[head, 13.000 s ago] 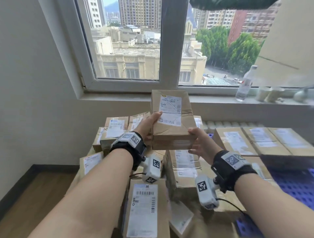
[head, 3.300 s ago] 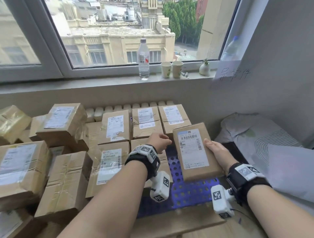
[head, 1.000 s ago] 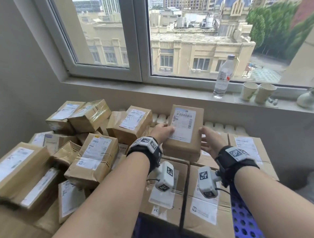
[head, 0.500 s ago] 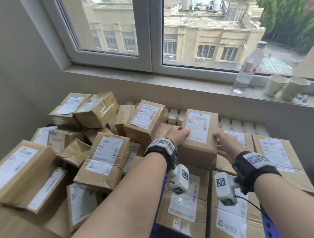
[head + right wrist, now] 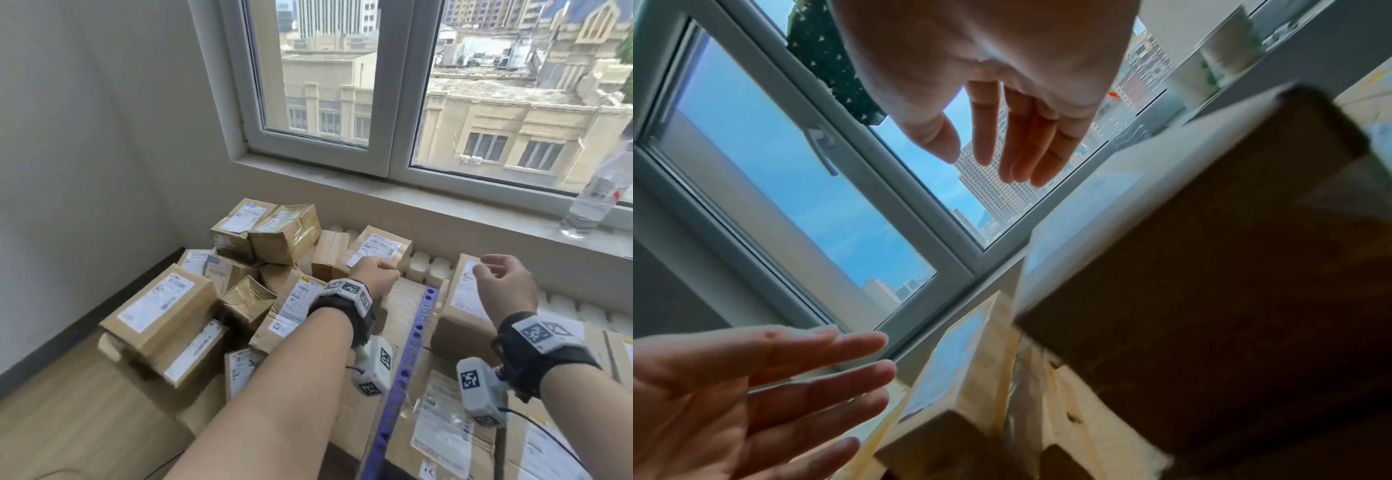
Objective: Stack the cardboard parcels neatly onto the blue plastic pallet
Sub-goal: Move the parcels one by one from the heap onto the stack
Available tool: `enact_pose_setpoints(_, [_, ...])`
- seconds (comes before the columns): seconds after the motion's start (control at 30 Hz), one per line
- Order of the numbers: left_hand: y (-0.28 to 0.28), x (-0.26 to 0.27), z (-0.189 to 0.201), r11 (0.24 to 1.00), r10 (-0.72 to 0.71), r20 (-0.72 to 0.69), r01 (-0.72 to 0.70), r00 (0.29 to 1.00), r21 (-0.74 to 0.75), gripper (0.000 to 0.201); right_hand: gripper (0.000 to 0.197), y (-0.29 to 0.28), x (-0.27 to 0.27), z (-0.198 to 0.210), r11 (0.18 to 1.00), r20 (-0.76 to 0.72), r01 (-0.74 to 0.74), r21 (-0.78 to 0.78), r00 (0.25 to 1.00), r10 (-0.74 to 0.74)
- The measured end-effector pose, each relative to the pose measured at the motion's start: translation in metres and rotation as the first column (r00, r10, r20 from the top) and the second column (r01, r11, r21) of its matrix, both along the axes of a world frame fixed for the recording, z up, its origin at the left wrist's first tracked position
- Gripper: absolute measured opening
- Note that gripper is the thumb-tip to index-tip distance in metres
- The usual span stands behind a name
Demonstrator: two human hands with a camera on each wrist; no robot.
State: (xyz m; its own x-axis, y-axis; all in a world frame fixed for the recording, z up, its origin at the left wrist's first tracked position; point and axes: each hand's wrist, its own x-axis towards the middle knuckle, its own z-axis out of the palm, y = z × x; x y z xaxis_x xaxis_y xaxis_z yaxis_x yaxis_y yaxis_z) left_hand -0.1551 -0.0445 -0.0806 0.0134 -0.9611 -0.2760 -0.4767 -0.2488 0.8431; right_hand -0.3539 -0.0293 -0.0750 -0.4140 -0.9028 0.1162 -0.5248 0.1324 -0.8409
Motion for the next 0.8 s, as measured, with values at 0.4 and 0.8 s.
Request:
enact_pose_setpoints(0.4, [0.034,0.053,-0.010,0.989,0.144,-0.006,-0.144,0.990,-0.039,0.010,0.013,0.013,0.056,-0.015,0.952,0.190,-0.277,0.128,0.949,0.250])
enact_pose_setpoints(0.8, [0.029,0.071,-0.008,0.986,0.158,-0.043,-0.155,0.987,0.064,0.022,0.026,0.025,0.074,-0.031,0.856,0.283,-0.345,0.385,0.927,0.246])
